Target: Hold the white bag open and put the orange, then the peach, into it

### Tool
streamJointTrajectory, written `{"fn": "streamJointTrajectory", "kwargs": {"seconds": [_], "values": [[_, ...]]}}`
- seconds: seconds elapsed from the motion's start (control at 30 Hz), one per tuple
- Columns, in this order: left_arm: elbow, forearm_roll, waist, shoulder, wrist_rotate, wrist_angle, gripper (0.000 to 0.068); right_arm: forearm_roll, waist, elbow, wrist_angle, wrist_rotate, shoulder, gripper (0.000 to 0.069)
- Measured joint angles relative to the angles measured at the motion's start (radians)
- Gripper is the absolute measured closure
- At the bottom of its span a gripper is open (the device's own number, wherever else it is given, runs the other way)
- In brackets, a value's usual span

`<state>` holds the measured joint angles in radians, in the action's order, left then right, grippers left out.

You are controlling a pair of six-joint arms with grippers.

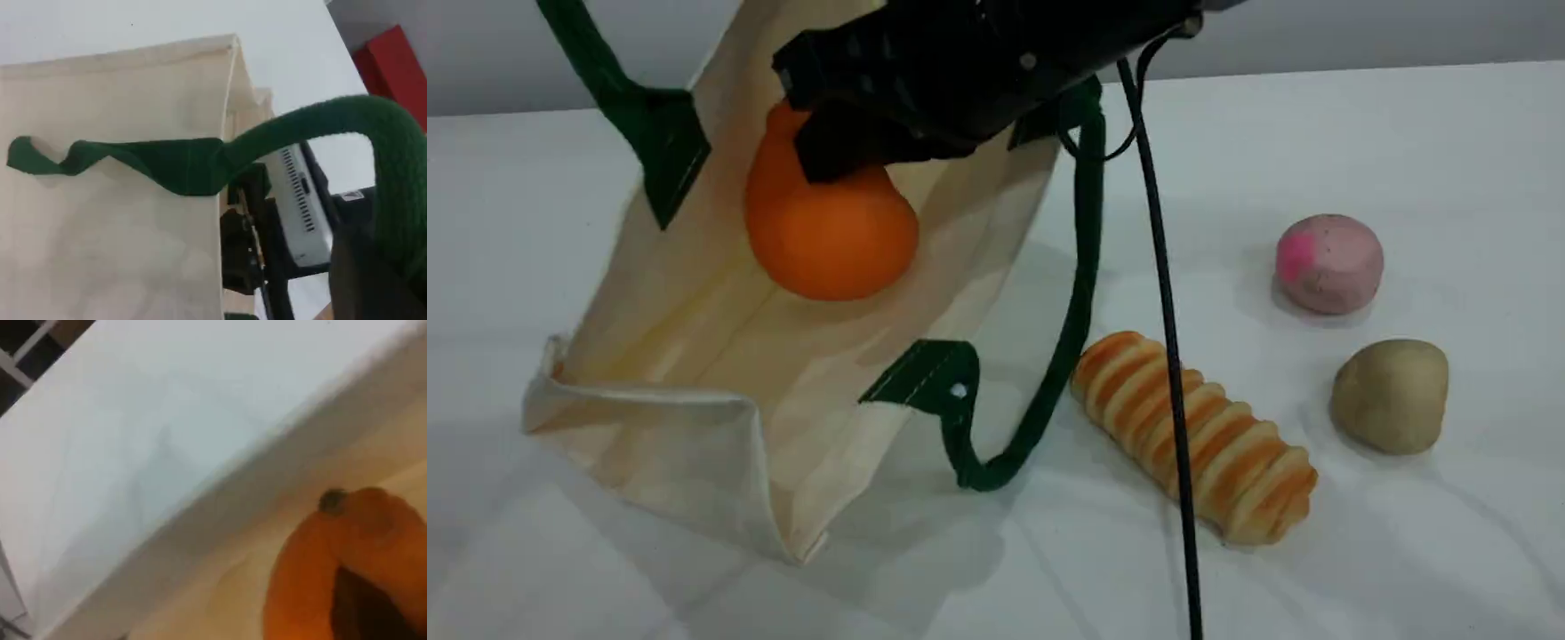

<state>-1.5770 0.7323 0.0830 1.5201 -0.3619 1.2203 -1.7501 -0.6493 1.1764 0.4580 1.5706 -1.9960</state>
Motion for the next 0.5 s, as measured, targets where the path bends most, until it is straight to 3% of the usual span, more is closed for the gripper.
{"fn": "streamJointTrajectory", "kwargs": {"seconds": [0.33, 0.5], "values": [[0.0, 0.004, 0.021, 0.015, 0.0, -0.002, 0.061, 0.005, 0.0, 0.039, -0.006, -0.001, -0.014, 0.0625], [0.0, 0.003, 0.021, 0.015, 0.0, 0.0, 0.061, 0.007, 0.0, 0.039, 0.007, -0.001, -0.041, 0.0502]]}}
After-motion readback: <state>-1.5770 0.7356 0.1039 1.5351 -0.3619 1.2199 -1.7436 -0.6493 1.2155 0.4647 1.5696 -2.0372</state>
